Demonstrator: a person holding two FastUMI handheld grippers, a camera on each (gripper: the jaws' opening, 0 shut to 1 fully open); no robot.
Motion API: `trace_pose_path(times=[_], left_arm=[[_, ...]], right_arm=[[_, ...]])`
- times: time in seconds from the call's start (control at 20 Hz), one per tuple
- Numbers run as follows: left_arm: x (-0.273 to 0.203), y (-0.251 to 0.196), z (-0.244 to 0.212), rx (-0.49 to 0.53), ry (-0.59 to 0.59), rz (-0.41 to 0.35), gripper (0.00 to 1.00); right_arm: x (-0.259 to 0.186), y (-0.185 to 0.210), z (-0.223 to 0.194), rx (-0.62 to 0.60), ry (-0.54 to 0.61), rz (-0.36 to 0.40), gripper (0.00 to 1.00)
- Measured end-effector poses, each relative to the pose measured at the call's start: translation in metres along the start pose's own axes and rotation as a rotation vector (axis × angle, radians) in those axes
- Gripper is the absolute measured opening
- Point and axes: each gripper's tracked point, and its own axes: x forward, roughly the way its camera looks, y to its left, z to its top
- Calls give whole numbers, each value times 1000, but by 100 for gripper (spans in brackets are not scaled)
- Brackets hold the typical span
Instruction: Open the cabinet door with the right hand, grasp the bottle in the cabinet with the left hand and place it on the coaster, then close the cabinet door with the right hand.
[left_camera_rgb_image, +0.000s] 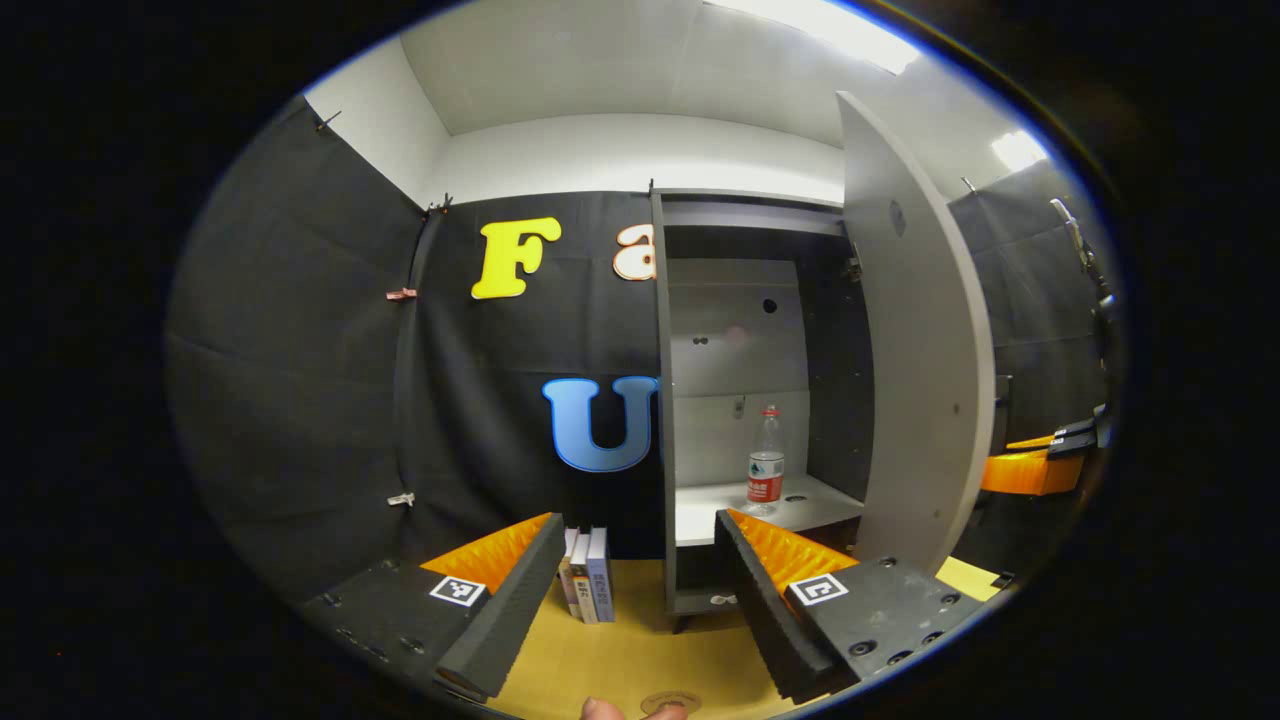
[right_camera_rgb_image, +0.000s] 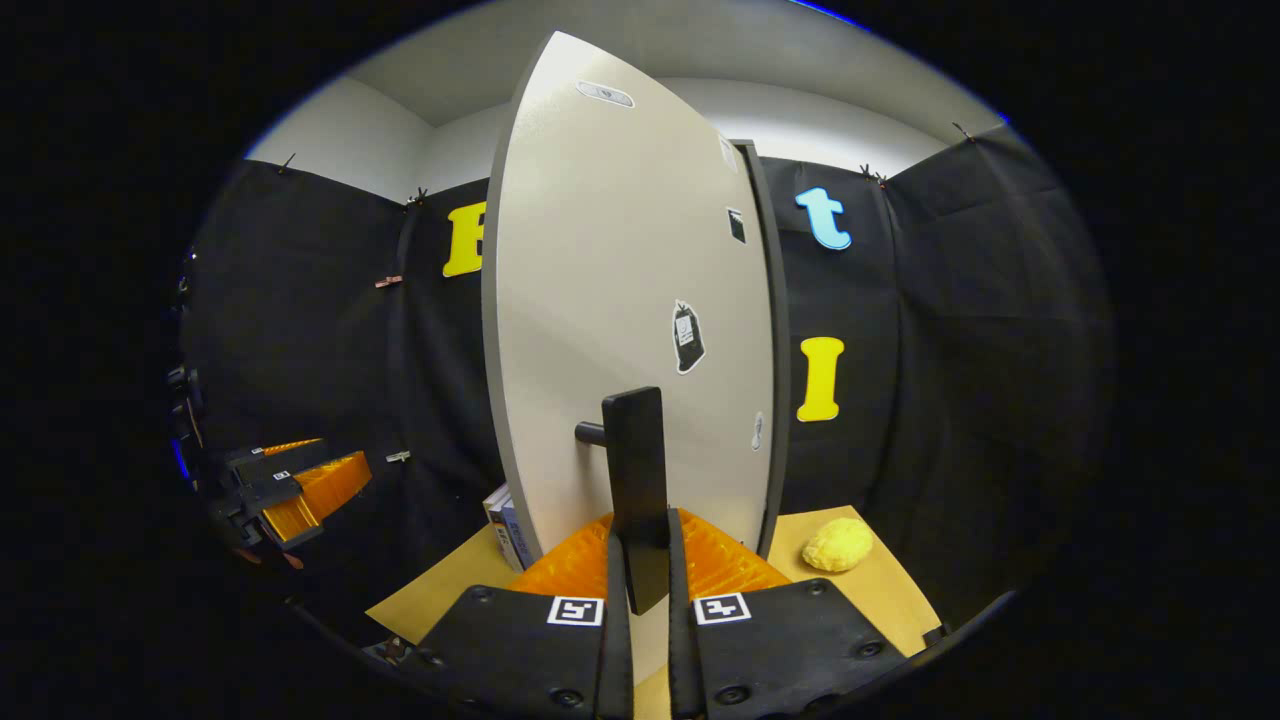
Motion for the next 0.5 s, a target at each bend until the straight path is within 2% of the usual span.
trace_pose_path(times=[0.35,0.5], left_arm=[[14,-28,2,-13,-1,-54,94],[18,-40,2,-24,0,-70,94]], right_arm=[[-9,-34,4,-33,-20,-102,17],[-12,-43,5,-4,-26,-140,18]])
